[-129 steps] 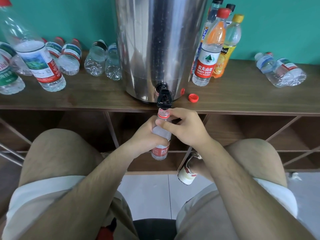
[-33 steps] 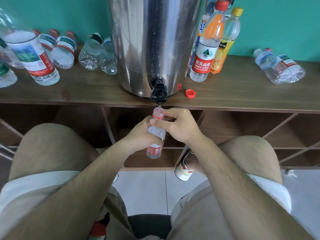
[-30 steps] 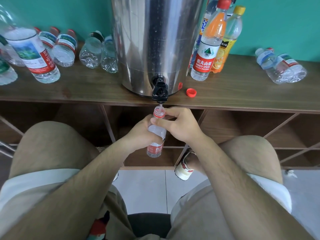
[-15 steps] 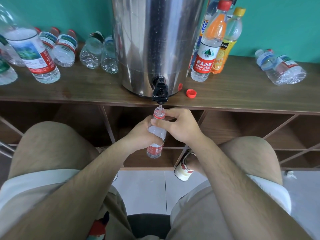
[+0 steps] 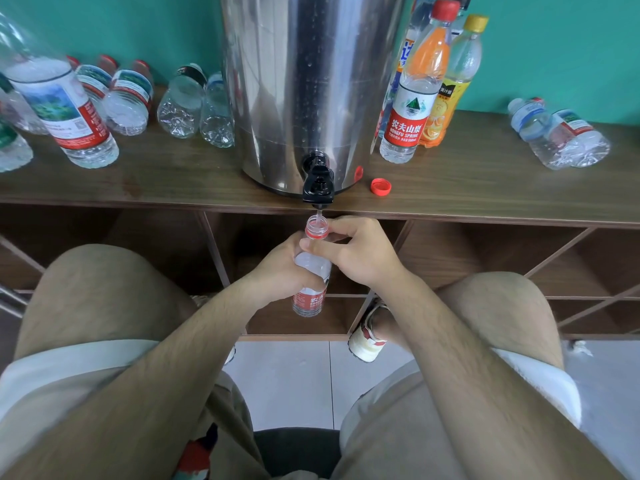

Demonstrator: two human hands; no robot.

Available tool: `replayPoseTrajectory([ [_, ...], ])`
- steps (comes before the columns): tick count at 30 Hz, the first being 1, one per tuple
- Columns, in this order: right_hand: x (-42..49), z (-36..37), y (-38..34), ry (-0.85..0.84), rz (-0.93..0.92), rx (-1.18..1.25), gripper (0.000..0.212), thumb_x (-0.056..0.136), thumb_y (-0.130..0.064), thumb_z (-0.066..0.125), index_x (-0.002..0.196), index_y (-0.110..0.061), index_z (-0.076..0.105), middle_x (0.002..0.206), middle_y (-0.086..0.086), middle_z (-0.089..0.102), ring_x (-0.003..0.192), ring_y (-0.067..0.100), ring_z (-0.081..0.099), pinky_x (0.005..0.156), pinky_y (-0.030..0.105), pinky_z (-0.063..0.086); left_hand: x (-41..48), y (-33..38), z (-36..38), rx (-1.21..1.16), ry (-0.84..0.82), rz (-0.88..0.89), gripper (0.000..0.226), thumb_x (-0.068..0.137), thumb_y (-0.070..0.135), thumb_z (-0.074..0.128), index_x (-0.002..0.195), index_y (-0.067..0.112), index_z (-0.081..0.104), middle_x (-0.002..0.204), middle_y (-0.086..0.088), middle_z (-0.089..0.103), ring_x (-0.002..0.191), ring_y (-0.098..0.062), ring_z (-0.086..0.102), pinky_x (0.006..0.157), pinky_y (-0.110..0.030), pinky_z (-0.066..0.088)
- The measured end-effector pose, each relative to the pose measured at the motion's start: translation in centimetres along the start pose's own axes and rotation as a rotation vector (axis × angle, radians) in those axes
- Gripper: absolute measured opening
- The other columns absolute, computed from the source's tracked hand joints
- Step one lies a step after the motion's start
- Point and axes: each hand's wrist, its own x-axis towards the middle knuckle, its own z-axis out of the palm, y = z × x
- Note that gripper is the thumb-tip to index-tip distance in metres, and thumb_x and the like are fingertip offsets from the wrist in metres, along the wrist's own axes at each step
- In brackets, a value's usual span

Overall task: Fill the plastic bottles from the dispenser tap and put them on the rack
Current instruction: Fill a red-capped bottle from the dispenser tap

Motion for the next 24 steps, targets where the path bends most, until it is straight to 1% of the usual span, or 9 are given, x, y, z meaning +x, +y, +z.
replayPoseTrajectory([
  [7,-0.01,-0.07,-0.02,0.002,-0.002,-0.020,0.019,0.086,-0.038,0.084,0.102,-0.026,0.084,0.093,-0.014,0.079,0.089,0.006,0.073,0.081,0.027,0.055,-0.04,0.15,0.04,0.012,0.006,-0.003,0.084,0.079,0.003,0.084,0.149,0.028,0.044,0.136,-0.003,0.061,0.129,-0.026,0.058,0.110,-0.053,0.050],
  [11,-0.05,0.02,-0.02,0.006,0.003,-0.029,0.023,0.086,-0.041,0.083,0.104,-0.026,0.083,0.097,-0.013,0.080,0.093,0.007,0.073,0.087,0.036,0.059,-0.03,0.18,0.15,0.035,0.014,-0.004,0.084,0.080,0.007,0.085,0.150,0.029,0.043,0.138,-0.001,0.060,0.130,-0.026,0.057,0.110,-0.052,0.049],
  [15,-0.06,-0.01,0.01,0.008,0.013,-0.029,0.026,0.086,-0.041,0.083,0.107,-0.025,0.083,0.101,-0.011,0.080,0.097,0.010,0.073,0.091,0.042,0.059,0.05,0.21,0.22,0.045,0.020,-0.008,0.085,0.079,0.008,0.086,0.150,0.029,0.043,0.137,0.000,0.060,0.130,-0.025,0.057,0.110,-0.052,0.050],
  [24,-0.10,0.05,-0.01,0.007,0.025,-0.016,0.024,0.085,-0.038,0.085,0.106,-0.026,0.084,0.099,-0.013,0.080,0.095,0.006,0.073,0.092,0.037,0.059,-0.06,0.15,0.21,0.029,0.020,-0.011,0.086,0.078,0.004,0.085,0.149,0.029,0.043,0.137,-0.001,0.060,0.129,-0.025,0.057,0.110,-0.052,0.050],
])
